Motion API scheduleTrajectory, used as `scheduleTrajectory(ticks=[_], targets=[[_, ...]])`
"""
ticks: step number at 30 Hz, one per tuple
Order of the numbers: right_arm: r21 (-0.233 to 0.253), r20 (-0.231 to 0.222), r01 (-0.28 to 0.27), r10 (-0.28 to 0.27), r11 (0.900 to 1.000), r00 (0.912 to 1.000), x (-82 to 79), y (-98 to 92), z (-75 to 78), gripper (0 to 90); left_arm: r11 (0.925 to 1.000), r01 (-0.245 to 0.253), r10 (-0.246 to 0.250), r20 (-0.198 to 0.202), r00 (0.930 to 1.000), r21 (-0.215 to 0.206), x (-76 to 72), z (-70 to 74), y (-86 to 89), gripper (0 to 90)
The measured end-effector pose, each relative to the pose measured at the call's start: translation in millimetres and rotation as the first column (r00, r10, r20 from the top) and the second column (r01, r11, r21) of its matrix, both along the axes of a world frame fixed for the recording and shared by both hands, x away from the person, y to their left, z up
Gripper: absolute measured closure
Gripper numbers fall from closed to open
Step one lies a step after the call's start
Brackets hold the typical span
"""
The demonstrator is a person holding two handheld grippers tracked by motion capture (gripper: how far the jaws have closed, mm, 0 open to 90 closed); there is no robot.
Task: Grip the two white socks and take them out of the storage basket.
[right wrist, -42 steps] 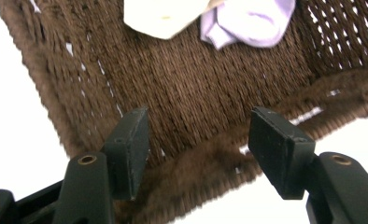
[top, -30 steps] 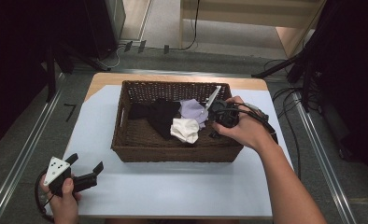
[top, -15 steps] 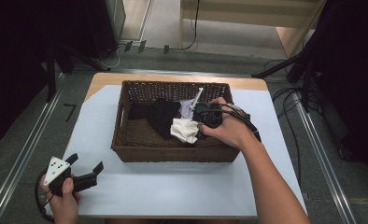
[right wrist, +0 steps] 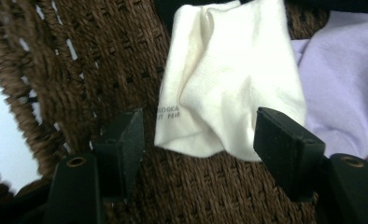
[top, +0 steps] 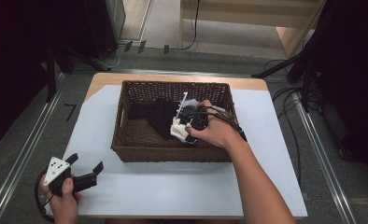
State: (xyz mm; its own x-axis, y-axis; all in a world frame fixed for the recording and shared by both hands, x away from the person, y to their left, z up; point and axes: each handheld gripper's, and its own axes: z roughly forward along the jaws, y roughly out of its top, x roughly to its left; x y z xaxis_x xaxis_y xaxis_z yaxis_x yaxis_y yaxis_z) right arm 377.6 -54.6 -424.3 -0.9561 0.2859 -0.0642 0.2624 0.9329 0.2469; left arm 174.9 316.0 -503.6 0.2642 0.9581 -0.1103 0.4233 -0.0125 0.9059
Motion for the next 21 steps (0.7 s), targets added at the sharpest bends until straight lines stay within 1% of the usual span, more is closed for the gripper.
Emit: scheduleTrajectory(ticks=[4, 5, 8, 10, 11, 14, 17, 19, 20, 21], targets=[[-0.03, 0.007, -0.01, 0.01, 1.0, 0.9999, 2.4, 8.2, -9.5, 29.9, 1.0, -0.001, 0.001, -0.001, 1.0, 0.0, 0.1, 0.0, -0.1, 0.3], [-0.03, 0.007, -0.01, 0.01, 1.0, 0.9999, 2.4, 8.2, -9.5, 29.9, 1.0, -0.001, 0.001, -0.001, 1.0, -0.001, 0.1, 0.0, -0.1, 0.3], [-0.042, 0.008, -0.006, 0.006, 0.999, 0.9999, 5.1, 13.9, -16.5, 27.1, 1.0, -0.001, 0.001, -0.001, 1.0, 0.0, 0.1, 0.0, -0.1, 0.3], [-0.045, 0.005, -0.006, 0.006, 0.999, 1.0, 5.8, 16.1, -19.1, 26.7, 1.0, -0.001, 0.001, -0.002, 1.0, 0.0, 0.0, 0.0, -0.1, 0.3], [-0.061, 0.006, -0.01, 0.011, 0.998, 0.9999, 6.5, 21.4, -24.3, 26.0, 1.0, -0.002, 0.002, -0.003, 1.0, 0.003, -0.1, 0.2, -0.1, 0.3], [-0.08, 0.014, -0.007, 0.008, 0.997, 0.9999, 8.1, 29.0, -31.4, 26.5, 1.0, 0.0, 0.0, 0.0, 1.0, 0.0, 0.0, 0.0, 0.0, 0.3], [-0.098, 0.039, 0.019, -0.016, 0.995, 0.9991, 10.9, 33.0, -35.9, 31.9, 1.0, 0.001, -0.001, 0.001, 1.0, -0.002, 0.1, -0.1, 0.0, 0.3], [-0.101, 0.054, 0.035, -0.029, 0.994, 0.9981, 13.3, 33.6, -36.9, 39.6, 1.0, 0.0, 0.0, -0.001, 1.0, 0.0, 0.1, 0.0, 0.0, 0.3], [-0.102, 0.06, 0.046, -0.04, 0.994, 0.9974, 14.2, 33.2, -36.4, 45.0, 1.0, 0.001, -0.001, 0.001, 1.0, -0.002, 0.2, -0.1, 0.0, 0.3], [-0.094, 0.064, 0.051, -0.045, 0.994, 0.9969, 15.3, 32.7, -36.1, 49.4, 1.0, 0.002, -0.002, 0.0, 1.0, -0.003, 0.4, -0.2, 0.0, 0.3]])
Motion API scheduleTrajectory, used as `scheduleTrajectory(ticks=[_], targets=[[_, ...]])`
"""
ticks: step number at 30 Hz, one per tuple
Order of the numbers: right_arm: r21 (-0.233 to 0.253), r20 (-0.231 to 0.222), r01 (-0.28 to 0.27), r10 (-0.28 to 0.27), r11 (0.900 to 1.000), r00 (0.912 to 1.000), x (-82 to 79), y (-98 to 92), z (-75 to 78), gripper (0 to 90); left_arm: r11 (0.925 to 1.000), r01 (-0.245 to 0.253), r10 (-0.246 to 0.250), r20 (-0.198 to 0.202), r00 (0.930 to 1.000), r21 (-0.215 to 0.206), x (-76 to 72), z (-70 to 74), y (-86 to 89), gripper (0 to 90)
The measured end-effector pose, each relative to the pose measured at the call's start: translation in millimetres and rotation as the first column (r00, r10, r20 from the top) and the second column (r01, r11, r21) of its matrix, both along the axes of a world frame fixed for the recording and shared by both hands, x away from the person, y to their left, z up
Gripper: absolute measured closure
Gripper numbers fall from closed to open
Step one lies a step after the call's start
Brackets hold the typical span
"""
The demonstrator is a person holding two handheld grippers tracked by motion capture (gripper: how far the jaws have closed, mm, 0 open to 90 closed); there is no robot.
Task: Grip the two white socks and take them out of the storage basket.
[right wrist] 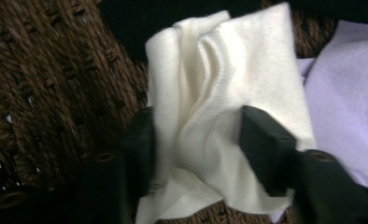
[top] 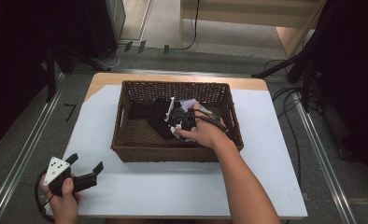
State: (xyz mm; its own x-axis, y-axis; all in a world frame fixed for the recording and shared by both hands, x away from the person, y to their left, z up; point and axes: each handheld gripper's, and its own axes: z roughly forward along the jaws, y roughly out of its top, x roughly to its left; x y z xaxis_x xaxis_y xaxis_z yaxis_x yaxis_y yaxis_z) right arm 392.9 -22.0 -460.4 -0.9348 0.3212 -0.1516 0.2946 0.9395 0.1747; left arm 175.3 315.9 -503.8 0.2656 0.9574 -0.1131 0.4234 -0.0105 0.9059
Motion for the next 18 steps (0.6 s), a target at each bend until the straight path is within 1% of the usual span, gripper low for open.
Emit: scheduleTrajectory(ticks=[1, 2, 3, 4, 5, 8, 11, 12, 13, 16, 17, 18], targets=[[0.007, -0.008, 0.006, -0.006, 1.0, 0.9999, 0.8, -0.8, 0.4, 56.1, 1.0, 0.0, 0.0, -0.001, 1.0, 0.001, 0.1, 0.0, 0.2, 0.3], [0.007, -0.016, 0.0, 0.001, 1.0, 0.9999, 1.3, -1.7, 1.3, 63.5, 1.0, -0.001, 0.001, -0.001, 1.0, -0.001, 0.2, -0.1, 0.0, 0.3], [0.007, -0.016, 0.0, 0.001, 1.0, 0.9999, 1.3, -1.7, 1.3, 63.5, 1.0, -0.001, 0.001, -0.001, 1.0, -0.001, 0.2, -0.1, 0.0, 0.3], [0.009, -0.018, -0.009, 0.009, 1.0, 0.9998, -0.1, -3.0, 3.4, 70.6, 1.0, -0.001, 0.001, -0.001, 1.0, 0.0, 0.2, -0.1, 0.0, 0.3], [0.008, -0.019, -0.009, 0.009, 1.0, 0.9998, -0.9, -3.4, 4.5, 72.6, 1.0, -0.001, 0.001, -0.001, 1.0, 0.0, 0.2, -0.1, 0.0, 0.3], [0.0, -0.014, -0.034, 0.034, 0.999, 0.9993, -3.2, -4.9, 8.9, 76.2, 1.0, -0.002, 0.002, -0.002, 1.0, 0.001, 0.2, 0.0, 0.0, 0.3], [-0.017, -0.014, -0.052, 0.052, 0.998, 0.9985, -7.1, -7.3, 15.2, 77.1, 1.0, -0.002, 0.002, -0.003, 1.0, 0.001, 0.2, 0.0, 0.0, 0.3], [-0.016, -0.015, -0.065, 0.065, 0.998, 0.9978, -7.9, -8.6, 17.2, 77.3, 1.0, -0.002, 0.002, -0.003, 1.0, 0.001, 0.3, 0.0, 0.0, 0.3], [-0.016, -0.015, -0.065, 0.065, 0.998, 0.9978, -7.9, -8.6, 17.2, 77.3, 1.0, -0.002, 0.002, -0.003, 1.0, 0.001, 0.3, 0.0, 0.0, 0.3], [-0.022, -0.012, -0.072, 0.072, 0.997, 0.9974, -11.0, -14.3, 25.3, 77.6, 1.0, -0.003, 0.003, -0.004, 1.0, 0.003, 0.3, 0.0, 0.1, 0.3], [-0.021, -0.01, -0.073, 0.073, 0.997, 0.9973, -12.3, -19.0, 29.9, 77.8, 1.0, -0.002, 0.002, -0.008, 1.0, 0.005, 0.2, 0.2, 0.1, 0.3], [-0.021, -0.01, -0.073, 0.073, 0.997, 0.9973, -12.3, -19.0, 29.9, 77.8, 1.0, -0.002, 0.002, -0.008, 1.0, 0.005, 0.2, 0.2, 0.1, 0.3]])
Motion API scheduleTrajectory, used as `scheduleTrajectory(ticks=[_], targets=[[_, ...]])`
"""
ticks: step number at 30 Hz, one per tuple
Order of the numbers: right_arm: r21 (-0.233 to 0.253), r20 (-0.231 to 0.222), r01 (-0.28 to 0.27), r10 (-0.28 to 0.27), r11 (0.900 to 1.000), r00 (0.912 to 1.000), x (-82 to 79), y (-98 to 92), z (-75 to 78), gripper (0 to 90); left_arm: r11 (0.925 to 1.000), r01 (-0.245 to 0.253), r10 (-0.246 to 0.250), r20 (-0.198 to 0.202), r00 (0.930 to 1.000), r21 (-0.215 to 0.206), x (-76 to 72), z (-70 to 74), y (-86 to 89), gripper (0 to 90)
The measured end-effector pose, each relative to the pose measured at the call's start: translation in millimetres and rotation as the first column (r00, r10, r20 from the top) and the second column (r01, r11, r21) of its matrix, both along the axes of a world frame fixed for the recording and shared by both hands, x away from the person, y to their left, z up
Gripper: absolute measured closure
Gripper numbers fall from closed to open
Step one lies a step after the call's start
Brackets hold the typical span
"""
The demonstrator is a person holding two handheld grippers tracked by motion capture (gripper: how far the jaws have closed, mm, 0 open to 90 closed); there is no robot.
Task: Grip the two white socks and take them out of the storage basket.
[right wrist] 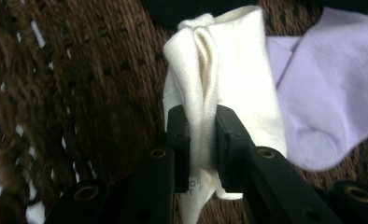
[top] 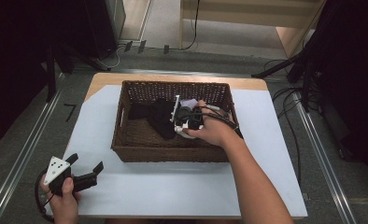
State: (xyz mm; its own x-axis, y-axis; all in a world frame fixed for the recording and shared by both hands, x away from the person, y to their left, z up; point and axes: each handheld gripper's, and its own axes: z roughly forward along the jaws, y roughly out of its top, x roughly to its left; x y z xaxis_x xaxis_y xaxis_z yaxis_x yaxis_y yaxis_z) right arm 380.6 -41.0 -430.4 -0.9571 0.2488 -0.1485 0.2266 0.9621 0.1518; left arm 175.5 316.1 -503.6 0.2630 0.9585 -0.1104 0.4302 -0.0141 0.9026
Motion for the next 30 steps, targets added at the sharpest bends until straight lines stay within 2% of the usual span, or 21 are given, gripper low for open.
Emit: scheduleTrajectory(ticks=[3, 21, 30], targets=[[-0.002, 0.002, 0.002, -0.002, 1.0, 1.0, -2.9, -10.4, 7.1, 78.0, 1.0, -0.002, 0.002, 0.0, 1.0, 0.0, 0.0, 0.0, -0.1, 0.3], [-0.024, 0.004, 0.006, -0.006, 1.0, 1.0, -12.3, -40.8, 26.4, 78.4, 1.0, 0.0, 0.0, 0.003, 1.0, 0.0, 0.0, -0.1, -0.4, 0.3], [-0.023, 0.031, 0.007, -0.006, 1.0, 0.9995, -13.4, -52.7, 39.1, 79.5, 1.0, 0.0, 0.0, 0.003, 1.0, 0.0, -0.1, -0.1, -0.5, 0.3]])
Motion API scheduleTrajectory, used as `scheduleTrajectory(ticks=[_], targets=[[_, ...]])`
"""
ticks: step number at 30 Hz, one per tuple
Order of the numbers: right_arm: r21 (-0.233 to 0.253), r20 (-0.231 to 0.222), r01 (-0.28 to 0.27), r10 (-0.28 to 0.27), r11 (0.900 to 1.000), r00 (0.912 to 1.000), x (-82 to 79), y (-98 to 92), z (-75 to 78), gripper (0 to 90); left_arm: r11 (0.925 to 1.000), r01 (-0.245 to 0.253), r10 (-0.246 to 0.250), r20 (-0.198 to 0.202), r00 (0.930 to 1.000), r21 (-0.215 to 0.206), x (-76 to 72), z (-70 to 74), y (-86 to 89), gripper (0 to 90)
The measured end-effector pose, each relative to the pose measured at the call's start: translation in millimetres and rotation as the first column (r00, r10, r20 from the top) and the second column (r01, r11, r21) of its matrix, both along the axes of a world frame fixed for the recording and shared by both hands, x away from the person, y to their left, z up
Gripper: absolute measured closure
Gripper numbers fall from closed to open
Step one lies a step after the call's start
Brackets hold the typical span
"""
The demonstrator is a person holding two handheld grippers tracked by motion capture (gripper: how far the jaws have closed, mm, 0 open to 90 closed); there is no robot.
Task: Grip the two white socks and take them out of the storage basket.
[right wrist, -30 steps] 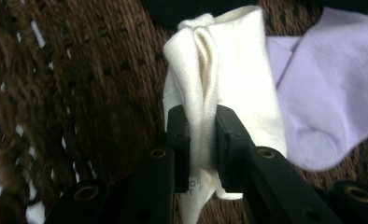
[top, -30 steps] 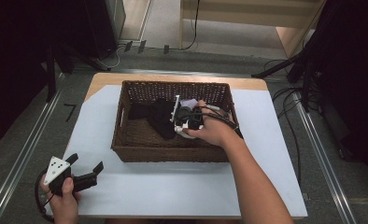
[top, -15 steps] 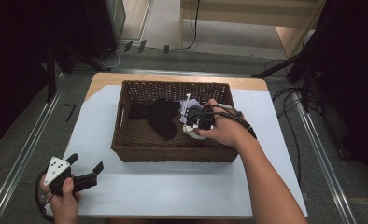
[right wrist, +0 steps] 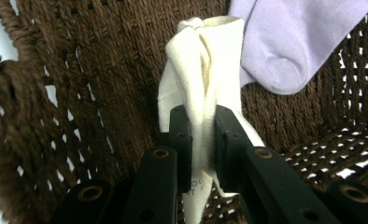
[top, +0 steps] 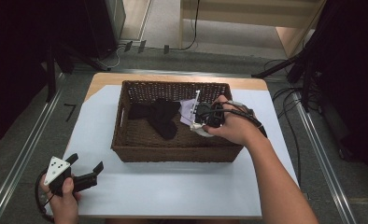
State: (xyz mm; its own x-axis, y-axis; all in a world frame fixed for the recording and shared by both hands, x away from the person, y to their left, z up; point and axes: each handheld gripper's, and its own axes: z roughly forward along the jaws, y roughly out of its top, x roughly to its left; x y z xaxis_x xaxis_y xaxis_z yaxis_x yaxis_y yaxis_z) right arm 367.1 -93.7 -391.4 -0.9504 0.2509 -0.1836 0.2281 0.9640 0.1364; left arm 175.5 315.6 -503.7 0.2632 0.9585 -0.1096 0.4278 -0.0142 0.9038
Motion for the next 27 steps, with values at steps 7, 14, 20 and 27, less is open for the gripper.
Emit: scheduleTrajectory(ticks=[7, 14, 20, 27], targets=[[0.006, 0.004, -0.011, 0.011, 1.0, 0.9999, -2.0, -3.8, 13.5, 79.6, 1.0, 0.0, 0.0, 0.0, 1.0, 0.0, 0.0, 0.0, 0.0, 0.3], [0.007, 0.02, -0.008, 0.008, 1.0, 0.9998, -6.0, -10.5, 33.4, 79.6, 1.0, 0.001, -0.001, 0.0, 1.0, -0.001, 0.0, 0.0, 0.0, 0.3], [0.005, 0.037, -0.008, 0.008, 1.0, 0.9993, -9.9, -19.5, 49.5, 79.6, 1.0, 0.0, 0.0, 0.001, 1.0, 0.0, -0.1, 0.0, -0.1, 0.3], [0.024, 0.064, 0.001, -0.003, 1.0, 0.998, -14.0, -34.7, 70.4, 79.6, 1.0, -0.002, 0.002, 0.003, 1.0, -0.001, 0.1, -0.1, -0.3, 0.3]])
